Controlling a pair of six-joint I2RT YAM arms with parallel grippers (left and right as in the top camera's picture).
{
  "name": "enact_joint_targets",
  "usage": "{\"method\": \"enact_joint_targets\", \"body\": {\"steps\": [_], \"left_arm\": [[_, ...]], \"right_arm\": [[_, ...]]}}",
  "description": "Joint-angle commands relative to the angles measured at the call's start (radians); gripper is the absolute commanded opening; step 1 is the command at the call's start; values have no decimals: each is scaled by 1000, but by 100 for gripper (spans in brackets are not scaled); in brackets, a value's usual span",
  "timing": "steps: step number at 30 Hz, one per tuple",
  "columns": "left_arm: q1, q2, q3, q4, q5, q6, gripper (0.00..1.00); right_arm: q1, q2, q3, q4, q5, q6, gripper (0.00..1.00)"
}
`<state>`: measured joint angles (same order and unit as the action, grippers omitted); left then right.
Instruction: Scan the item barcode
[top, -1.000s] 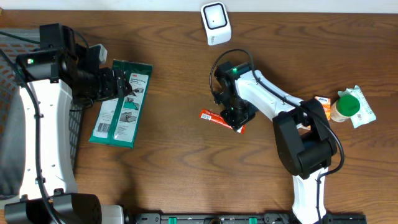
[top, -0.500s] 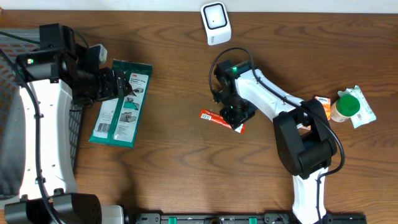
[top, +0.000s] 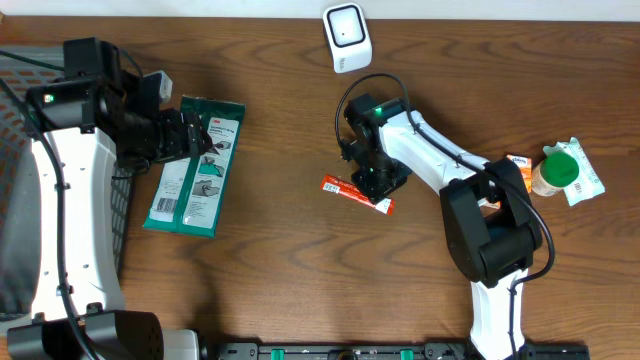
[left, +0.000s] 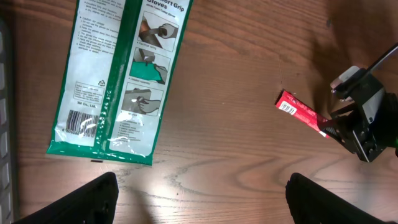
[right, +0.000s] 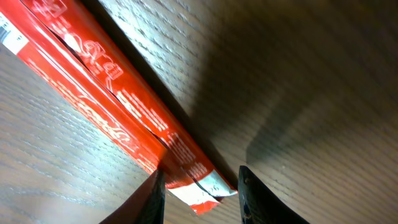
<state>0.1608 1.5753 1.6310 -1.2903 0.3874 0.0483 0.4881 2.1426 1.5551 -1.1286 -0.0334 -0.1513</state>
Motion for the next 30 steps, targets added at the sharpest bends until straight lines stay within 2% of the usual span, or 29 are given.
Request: {"method": "enact_joint_targets", "body": {"steps": [1, 12, 13, 18, 24, 30], "left_arm": [[0, -13, 0, -3, 5, -5, 87], [0, -13, 0, -3, 5, -5, 87], [0, -13, 0, -3, 5, -5, 87], [0, -13, 0, -3, 5, -5, 87], [0, -13, 0, -3, 5, -5, 87], [0, -13, 0, -3, 5, -5, 87]], "right_arm": [[-8, 6, -20, 16, -47, -14, 33], [-8, 6, -132, 129, -51, -14, 32], [-8, 6, -143, 140, -42, -14, 29], [-8, 6, -153, 150, -42, -15, 1], [-6, -16, -61, 73, 7, -8, 1], [24, -126, -30, 89, 201, 128, 1]]}}
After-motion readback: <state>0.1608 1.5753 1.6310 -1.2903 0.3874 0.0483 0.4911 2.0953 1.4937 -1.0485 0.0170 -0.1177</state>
